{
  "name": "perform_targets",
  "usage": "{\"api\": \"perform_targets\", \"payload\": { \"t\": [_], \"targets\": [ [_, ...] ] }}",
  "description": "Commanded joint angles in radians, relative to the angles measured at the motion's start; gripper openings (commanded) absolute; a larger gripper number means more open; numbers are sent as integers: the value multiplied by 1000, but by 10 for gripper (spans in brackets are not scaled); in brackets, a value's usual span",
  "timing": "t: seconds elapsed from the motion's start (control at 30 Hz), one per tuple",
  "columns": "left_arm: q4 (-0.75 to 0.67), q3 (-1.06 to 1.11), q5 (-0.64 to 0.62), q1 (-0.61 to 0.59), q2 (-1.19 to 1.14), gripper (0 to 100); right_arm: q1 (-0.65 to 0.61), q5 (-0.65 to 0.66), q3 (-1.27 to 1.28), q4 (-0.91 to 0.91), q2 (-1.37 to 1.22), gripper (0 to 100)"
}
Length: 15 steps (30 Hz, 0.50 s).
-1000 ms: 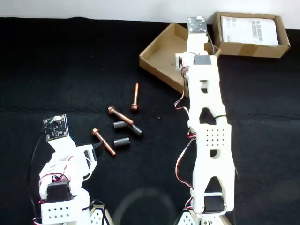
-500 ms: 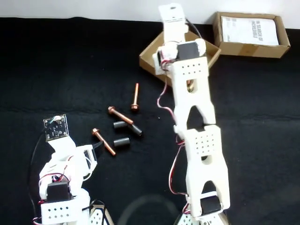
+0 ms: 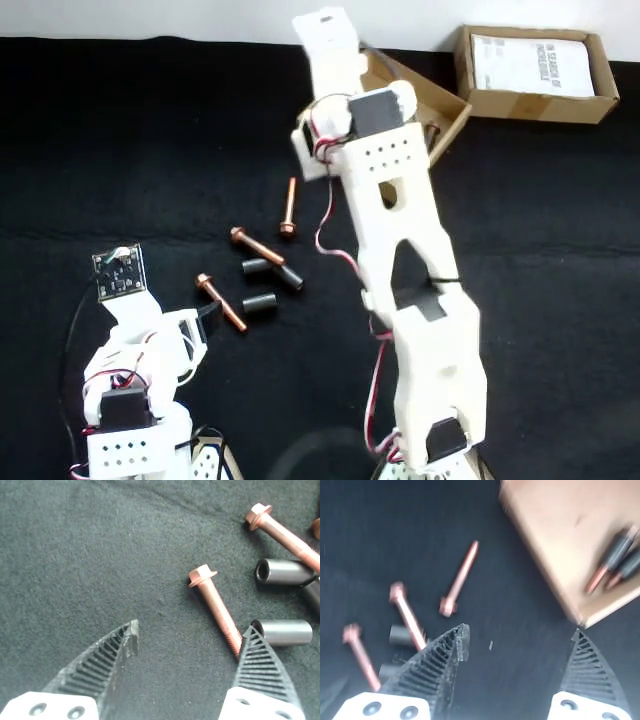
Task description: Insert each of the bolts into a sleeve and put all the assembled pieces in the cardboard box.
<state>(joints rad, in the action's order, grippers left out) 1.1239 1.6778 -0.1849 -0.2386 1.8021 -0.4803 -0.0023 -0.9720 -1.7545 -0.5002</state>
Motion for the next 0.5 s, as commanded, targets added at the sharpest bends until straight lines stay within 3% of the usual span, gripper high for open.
{"api": "perform_targets", "payload": {
  "t": [0.0, 0.17, 0.4, 0.47],
  "targets": [
    [-2, 18, -3, -5, 8, 322, -33, 12, 262, -7, 180, 288],
    [-2, 18, -2, -5, 8, 322, -64, 133, 467, -7, 243, 288],
    [-3, 18, -2, -5, 8, 322, -119, 591, 700, -5, 245, 288],
    [-3, 18, -2, -5, 8, 322, -127, 667, 728, -5, 245, 288]
  ]
}}
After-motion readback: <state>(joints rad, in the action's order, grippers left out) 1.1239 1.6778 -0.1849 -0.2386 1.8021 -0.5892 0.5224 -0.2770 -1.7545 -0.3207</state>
